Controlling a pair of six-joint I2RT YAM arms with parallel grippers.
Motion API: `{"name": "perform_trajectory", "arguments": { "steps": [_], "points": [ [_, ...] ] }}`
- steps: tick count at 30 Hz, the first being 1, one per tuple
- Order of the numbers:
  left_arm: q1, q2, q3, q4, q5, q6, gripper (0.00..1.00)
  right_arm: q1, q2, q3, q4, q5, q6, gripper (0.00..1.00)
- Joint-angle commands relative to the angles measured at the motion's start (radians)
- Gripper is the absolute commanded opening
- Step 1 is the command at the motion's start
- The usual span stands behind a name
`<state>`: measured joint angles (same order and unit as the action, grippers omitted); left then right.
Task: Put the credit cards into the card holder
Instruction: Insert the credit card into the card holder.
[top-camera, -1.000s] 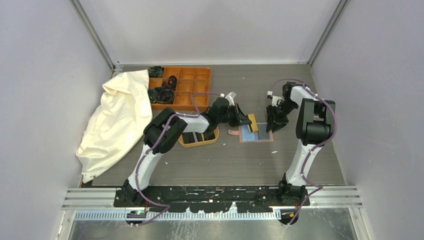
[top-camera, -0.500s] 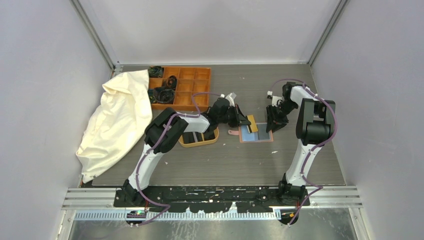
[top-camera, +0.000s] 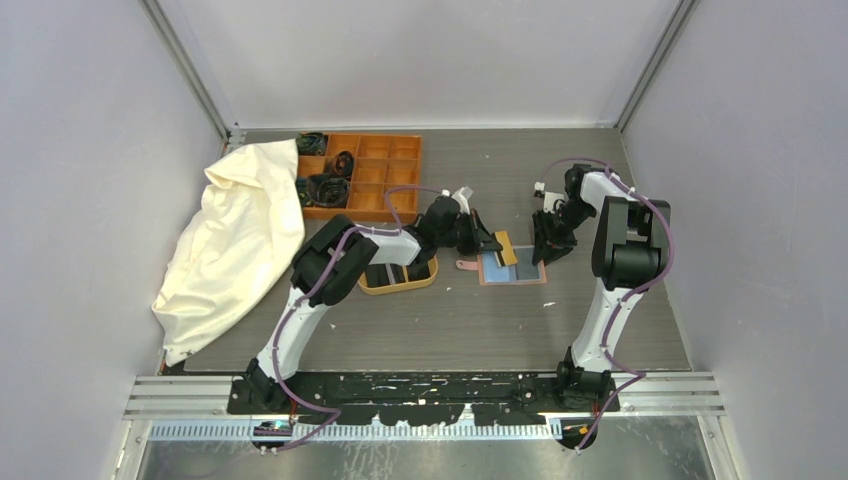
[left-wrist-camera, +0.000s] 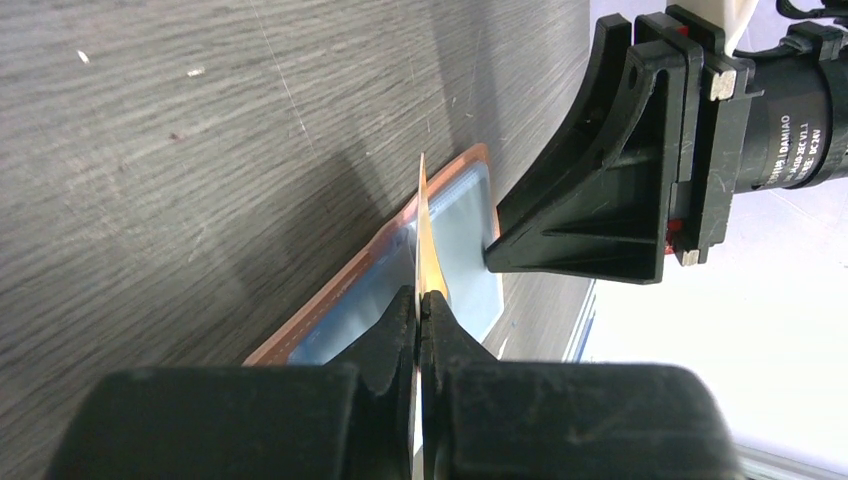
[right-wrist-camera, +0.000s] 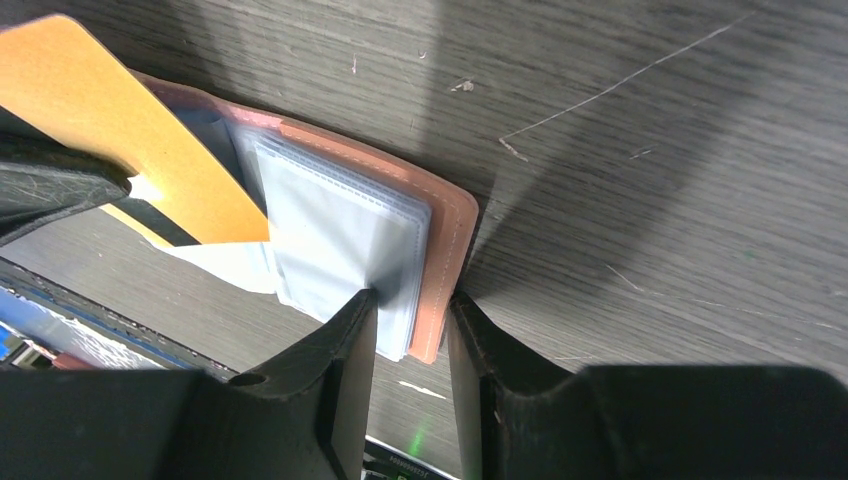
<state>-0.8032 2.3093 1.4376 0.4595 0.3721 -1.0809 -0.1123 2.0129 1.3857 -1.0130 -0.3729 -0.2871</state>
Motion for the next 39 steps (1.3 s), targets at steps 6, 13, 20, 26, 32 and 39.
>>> {"name": "perform_trajectory", "arguments": {
  "steps": [6,13,20,26,32,39],
  "points": [
    [-0.037,-0.001,-0.024,-0.017,0.025,-0.012,0.0,0.009,0.014,0.023,-0.014,-0.001,-0.018,0.37],
    [-0.047,-0.015,-0.065,-0.015,0.025,-0.029,0.0,0.01,0.012,0.023,-0.014,-0.003,-0.018,0.37],
    [-0.051,0.0,-0.059,-0.027,0.033,-0.054,0.0,0.01,0.012,0.023,-0.015,-0.005,-0.018,0.37],
    [-0.051,0.021,-0.027,-0.069,0.07,-0.071,0.0,0.01,0.012,0.024,-0.017,-0.011,-0.02,0.38],
    [-0.05,0.036,0.007,-0.119,0.091,-0.075,0.0,0.016,0.011,0.024,-0.02,-0.015,-0.021,0.38],
    [-0.05,0.051,0.035,-0.151,0.102,-0.062,0.0,0.017,0.01,0.026,-0.023,-0.023,-0.023,0.39]
  ]
}}
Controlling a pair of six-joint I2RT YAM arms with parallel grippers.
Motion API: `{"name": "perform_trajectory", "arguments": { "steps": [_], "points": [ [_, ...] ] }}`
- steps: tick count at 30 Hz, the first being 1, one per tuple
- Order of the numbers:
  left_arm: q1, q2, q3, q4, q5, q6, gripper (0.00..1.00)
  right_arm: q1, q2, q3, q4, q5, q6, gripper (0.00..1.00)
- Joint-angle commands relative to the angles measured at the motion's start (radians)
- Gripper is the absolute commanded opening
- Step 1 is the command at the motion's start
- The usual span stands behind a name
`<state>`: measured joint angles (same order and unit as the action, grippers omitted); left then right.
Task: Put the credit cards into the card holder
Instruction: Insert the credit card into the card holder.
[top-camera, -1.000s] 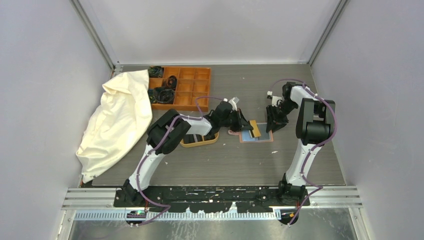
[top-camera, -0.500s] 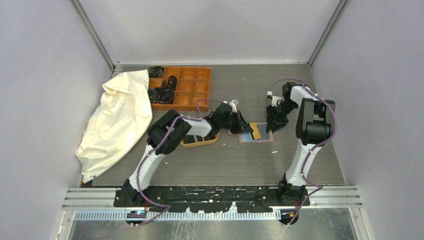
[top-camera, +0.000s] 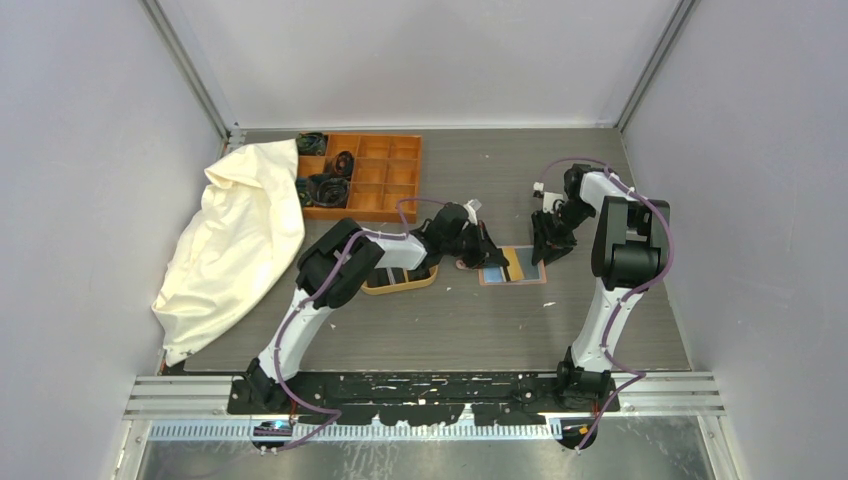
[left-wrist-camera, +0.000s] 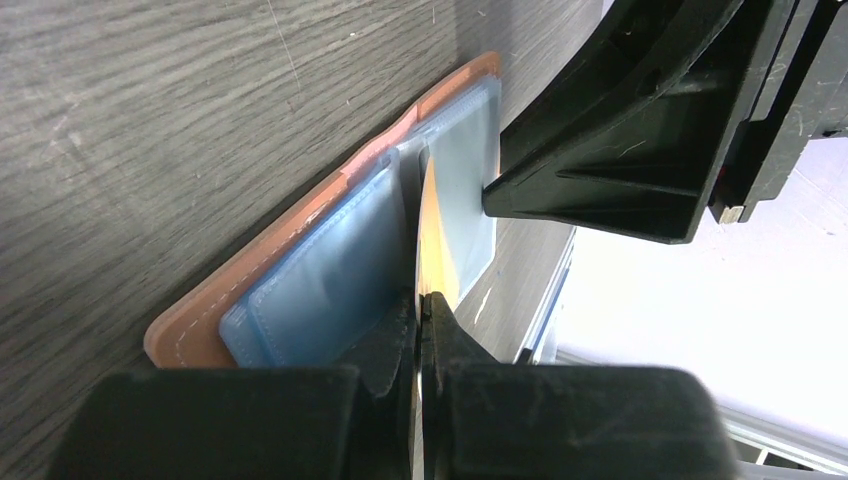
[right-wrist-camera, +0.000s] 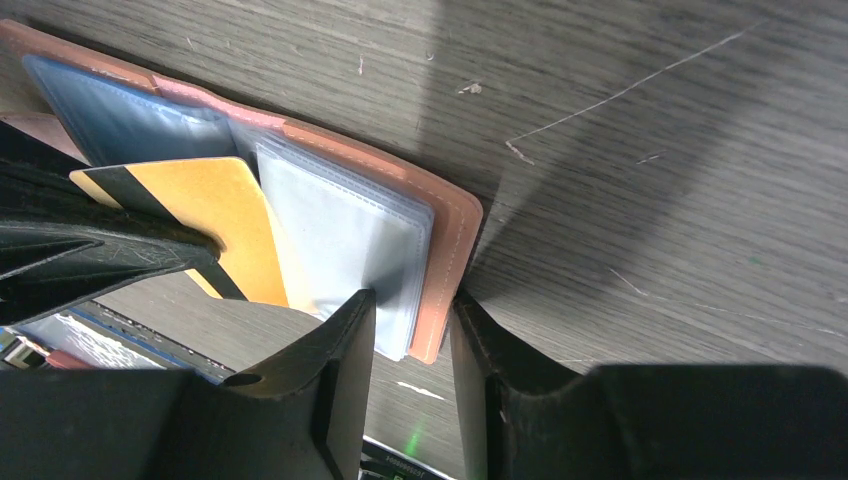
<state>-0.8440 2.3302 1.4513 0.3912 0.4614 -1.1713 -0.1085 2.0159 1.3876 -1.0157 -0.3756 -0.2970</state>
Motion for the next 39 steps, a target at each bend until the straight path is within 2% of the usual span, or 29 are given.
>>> {"name": "perform_trajectory", "arguments": {
  "steps": [1,20,34,39],
  "points": [
    [-0.008,0.033,0.023,-0.085,0.014,0.028,0.0,0.013,0.007,0.024,-0.02,-0.02,-0.015,0.4],
    [0.005,0.065,0.05,-0.105,0.067,-0.008,0.0,0.029,0.006,0.025,-0.023,-0.019,-0.016,0.41],
    [0.006,0.122,0.153,-0.17,0.108,-0.008,0.0,0.036,-0.003,0.024,-0.025,-0.042,-0.026,0.41],
    [0.006,0.143,0.189,-0.199,0.121,0.003,0.0,0.037,-0.031,0.024,-0.019,-0.047,-0.034,0.45]
  ]
}}
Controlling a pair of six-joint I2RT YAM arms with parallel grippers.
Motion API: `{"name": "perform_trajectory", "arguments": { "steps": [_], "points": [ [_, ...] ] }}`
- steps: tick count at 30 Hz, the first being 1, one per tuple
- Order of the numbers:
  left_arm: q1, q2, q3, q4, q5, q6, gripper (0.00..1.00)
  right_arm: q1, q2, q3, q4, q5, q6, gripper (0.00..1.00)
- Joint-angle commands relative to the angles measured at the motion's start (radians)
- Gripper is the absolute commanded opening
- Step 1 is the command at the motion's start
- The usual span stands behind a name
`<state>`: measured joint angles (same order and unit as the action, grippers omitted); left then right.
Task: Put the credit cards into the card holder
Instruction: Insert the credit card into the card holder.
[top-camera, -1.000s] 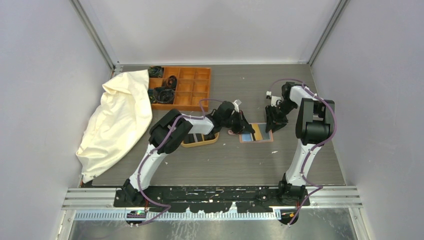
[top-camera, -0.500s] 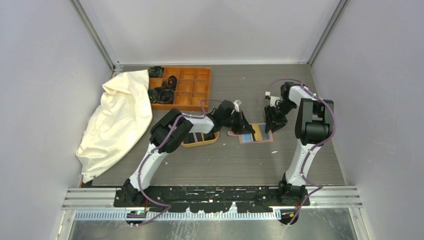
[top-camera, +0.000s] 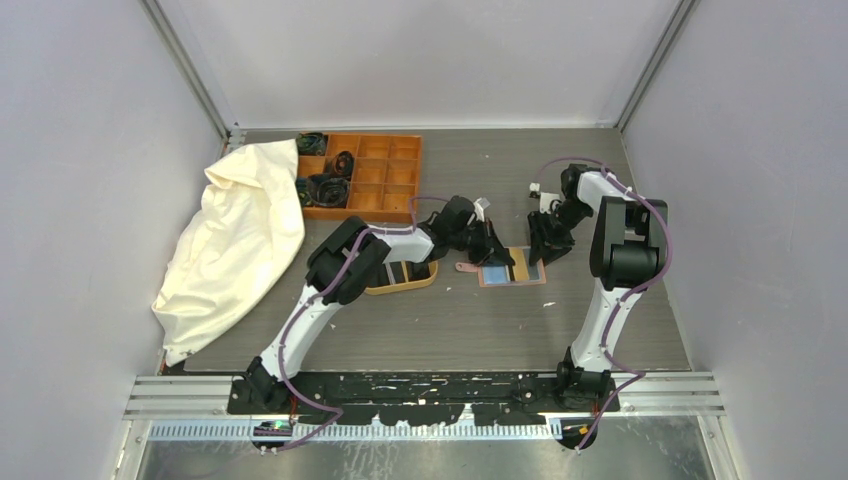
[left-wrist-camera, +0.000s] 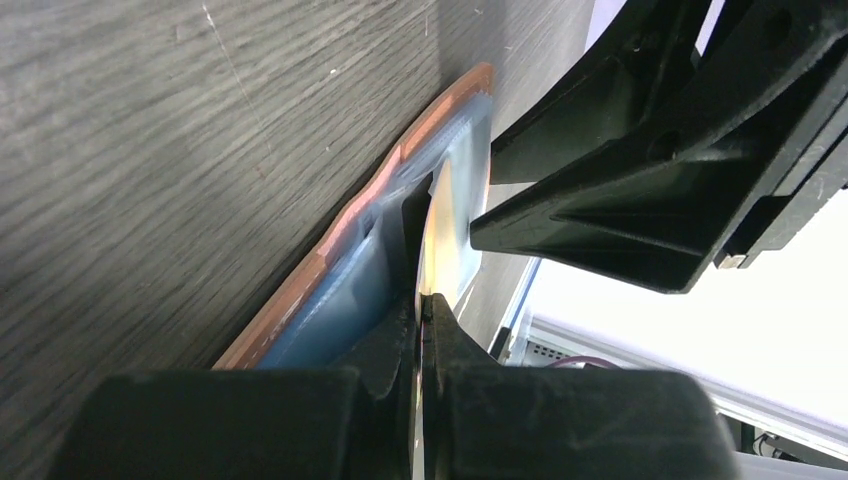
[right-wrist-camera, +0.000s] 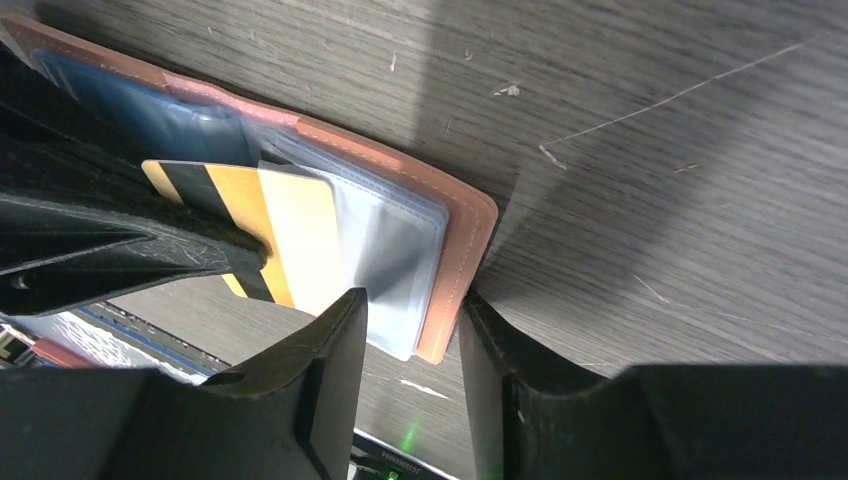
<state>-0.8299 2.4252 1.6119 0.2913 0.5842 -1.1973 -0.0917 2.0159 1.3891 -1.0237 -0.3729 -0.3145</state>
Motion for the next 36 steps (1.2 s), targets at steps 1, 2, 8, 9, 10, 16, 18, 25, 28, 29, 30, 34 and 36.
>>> {"name": "perform_trajectory", "arguments": {
  "steps": [1,2,8,9,10,16,18,25,28,29,30,34,36],
  "points": [
    [-0.008,0.049,0.031,-0.104,-0.002,0.034,0.0,0.02,-0.048,0.02,-0.002,-0.04,-0.016,0.47],
    [-0.008,0.049,0.035,-0.112,-0.001,0.041,0.0,0.02,-0.071,0.015,0.013,-0.028,-0.014,0.5],
    [-0.001,0.052,0.037,-0.129,0.002,0.056,0.06,0.018,-0.289,-0.064,0.133,-0.014,-0.026,0.66],
    [0.0,0.053,0.037,-0.129,0.004,0.056,0.07,0.019,-0.323,-0.08,0.15,-0.033,-0.041,0.67],
    [0.001,0.055,0.037,-0.129,0.006,0.056,0.08,0.02,-0.355,-0.097,0.162,-0.064,-0.065,0.67],
    [0.007,0.058,0.04,-0.127,0.018,0.057,0.13,0.064,-0.645,-0.373,0.216,-0.458,-0.499,0.63],
    [0.007,0.059,0.042,-0.127,0.022,0.057,0.14,0.066,-0.731,-0.481,0.195,-0.562,-0.775,0.62],
    [0.008,0.069,0.052,-0.126,0.033,0.046,0.17,0.203,-0.789,-0.617,0.36,-0.422,-0.954,0.32],
    [0.008,0.071,0.057,-0.128,0.037,0.045,0.17,0.278,-0.79,-0.667,0.486,-0.3,-0.895,0.25],
    [0.008,0.073,0.059,-0.129,0.038,0.045,0.17,0.295,-0.786,-0.674,0.526,-0.27,-0.866,0.2],
    [0.007,0.074,0.061,-0.13,0.038,0.045,0.17,0.308,-0.781,-0.679,0.562,-0.243,-0.834,0.17],
    [0.007,0.081,0.064,-0.132,0.042,0.045,0.17,0.372,-0.747,-0.699,0.664,-0.117,-0.773,0.14],
    [0.008,0.084,0.065,-0.132,0.043,0.043,0.17,0.397,-0.716,-0.701,0.697,-0.06,-0.754,0.13]
  ]
}}
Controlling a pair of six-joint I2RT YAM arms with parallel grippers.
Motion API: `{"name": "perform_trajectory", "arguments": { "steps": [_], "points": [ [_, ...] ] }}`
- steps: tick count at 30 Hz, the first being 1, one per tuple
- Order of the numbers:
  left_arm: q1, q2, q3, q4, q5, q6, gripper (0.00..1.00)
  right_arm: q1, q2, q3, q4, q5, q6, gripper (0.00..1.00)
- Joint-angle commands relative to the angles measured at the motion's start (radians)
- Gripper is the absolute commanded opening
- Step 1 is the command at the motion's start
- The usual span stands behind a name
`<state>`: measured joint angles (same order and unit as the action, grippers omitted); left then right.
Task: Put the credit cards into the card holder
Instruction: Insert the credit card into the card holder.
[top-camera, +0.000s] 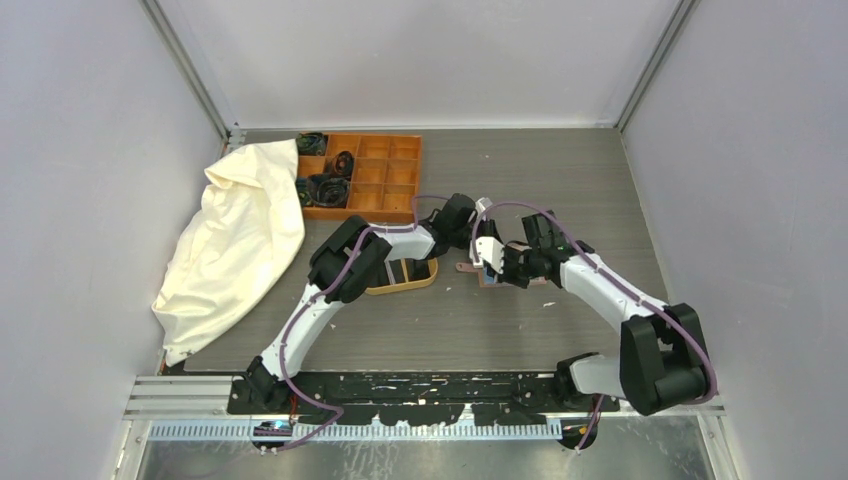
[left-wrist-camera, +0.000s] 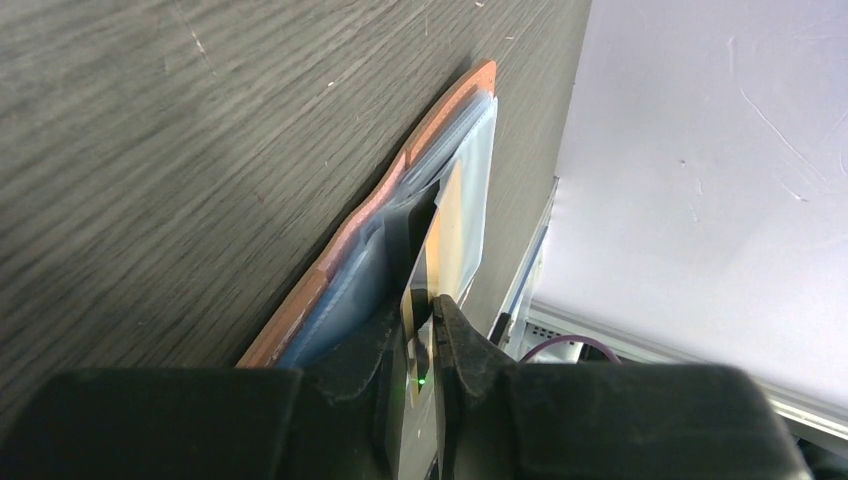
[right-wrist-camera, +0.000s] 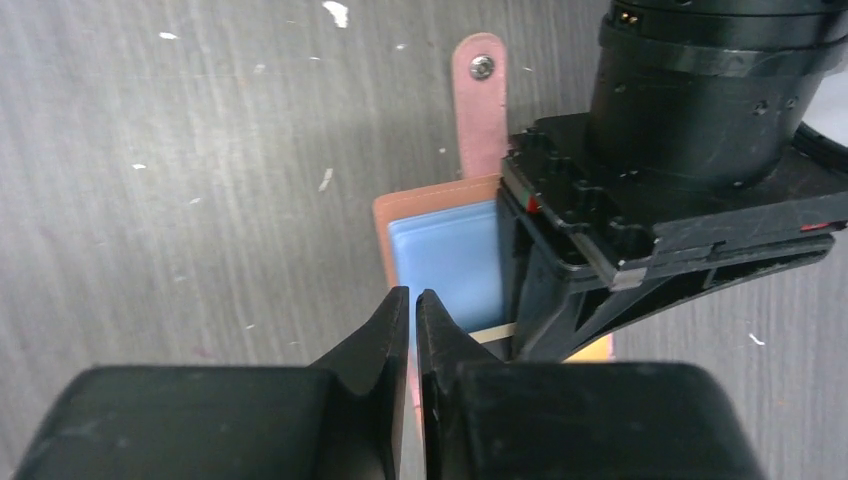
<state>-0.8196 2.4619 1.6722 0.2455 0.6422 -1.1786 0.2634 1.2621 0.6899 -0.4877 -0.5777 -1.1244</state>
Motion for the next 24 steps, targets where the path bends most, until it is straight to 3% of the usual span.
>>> {"name": "perform_trajectory", "arguments": {
  "steps": [1,10,24],
  "points": [
    [-0.003,0.048,0.004,-0.086,-0.016,0.024,0.17,0.057,0.054,0.0,0.174,0.187,0.065,0.13],
    [-0.003,0.053,0.013,-0.086,-0.014,0.018,0.17,0.092,0.119,0.007,0.241,0.333,0.107,0.12],
    [-0.003,0.058,0.02,-0.081,-0.003,0.009,0.18,0.112,0.163,0.007,0.245,0.381,0.103,0.13]
  ]
}}
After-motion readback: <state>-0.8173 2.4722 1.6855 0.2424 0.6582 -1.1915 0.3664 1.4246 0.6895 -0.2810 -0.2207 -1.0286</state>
